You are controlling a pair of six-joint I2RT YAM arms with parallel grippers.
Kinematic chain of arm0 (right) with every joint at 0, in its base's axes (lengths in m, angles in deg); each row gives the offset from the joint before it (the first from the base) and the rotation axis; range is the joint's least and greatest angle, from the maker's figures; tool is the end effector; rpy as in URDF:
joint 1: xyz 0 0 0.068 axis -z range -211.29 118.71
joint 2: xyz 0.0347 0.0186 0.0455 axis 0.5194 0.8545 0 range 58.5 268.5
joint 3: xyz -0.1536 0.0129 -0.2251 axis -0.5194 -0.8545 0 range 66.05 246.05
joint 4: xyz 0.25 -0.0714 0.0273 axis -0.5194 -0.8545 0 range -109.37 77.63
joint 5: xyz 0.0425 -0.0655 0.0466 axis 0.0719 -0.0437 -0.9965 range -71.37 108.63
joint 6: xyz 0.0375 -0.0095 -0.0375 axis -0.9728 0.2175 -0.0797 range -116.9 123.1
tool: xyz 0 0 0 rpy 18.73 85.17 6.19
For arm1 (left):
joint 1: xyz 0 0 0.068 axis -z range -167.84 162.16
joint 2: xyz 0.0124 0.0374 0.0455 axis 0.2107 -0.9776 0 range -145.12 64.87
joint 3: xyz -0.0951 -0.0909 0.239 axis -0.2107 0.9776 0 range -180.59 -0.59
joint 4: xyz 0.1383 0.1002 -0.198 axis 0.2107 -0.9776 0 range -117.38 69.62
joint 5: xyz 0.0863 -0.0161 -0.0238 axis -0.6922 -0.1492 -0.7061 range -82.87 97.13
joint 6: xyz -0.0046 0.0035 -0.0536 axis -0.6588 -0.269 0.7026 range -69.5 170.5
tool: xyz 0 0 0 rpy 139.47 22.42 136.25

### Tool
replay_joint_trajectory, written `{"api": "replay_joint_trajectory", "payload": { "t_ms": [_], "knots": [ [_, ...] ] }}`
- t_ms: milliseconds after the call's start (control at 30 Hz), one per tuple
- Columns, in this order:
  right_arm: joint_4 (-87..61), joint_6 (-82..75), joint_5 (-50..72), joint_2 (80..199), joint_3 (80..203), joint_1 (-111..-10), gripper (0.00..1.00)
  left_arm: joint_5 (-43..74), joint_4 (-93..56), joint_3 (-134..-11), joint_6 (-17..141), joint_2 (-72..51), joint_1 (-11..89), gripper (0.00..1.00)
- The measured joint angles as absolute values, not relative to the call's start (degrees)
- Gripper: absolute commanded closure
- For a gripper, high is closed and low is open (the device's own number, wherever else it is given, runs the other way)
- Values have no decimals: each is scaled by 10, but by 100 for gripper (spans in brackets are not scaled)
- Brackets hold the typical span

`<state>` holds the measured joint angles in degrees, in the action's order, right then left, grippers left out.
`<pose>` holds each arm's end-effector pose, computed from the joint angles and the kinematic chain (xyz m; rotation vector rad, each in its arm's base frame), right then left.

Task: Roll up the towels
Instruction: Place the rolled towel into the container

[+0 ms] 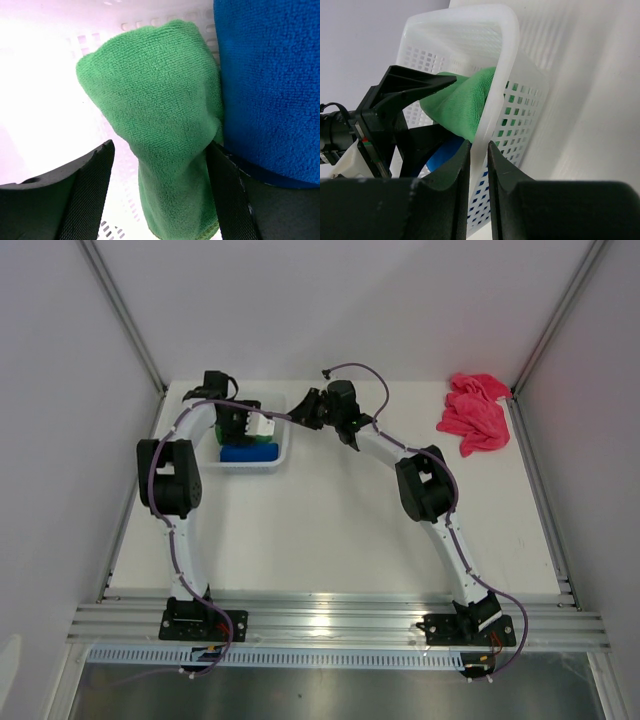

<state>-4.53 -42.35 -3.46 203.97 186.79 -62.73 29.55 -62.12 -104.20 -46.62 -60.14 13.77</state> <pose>0.4942 0.3179 0.1841 -0.0440 2.0509 1.2464 0.4692 -0.0267 0.2008 2.0067 1.5639 0.1106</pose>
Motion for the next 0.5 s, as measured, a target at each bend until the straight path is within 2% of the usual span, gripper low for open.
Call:
{"api": "replay_joint_trajectory", "payload": {
  "t_ms": [500],
  "knots": [
    [-46, -424, -37, 2040, 1868, -626, 86, 335, -662, -1050, -441, -573, 138, 23]
  ]
}}
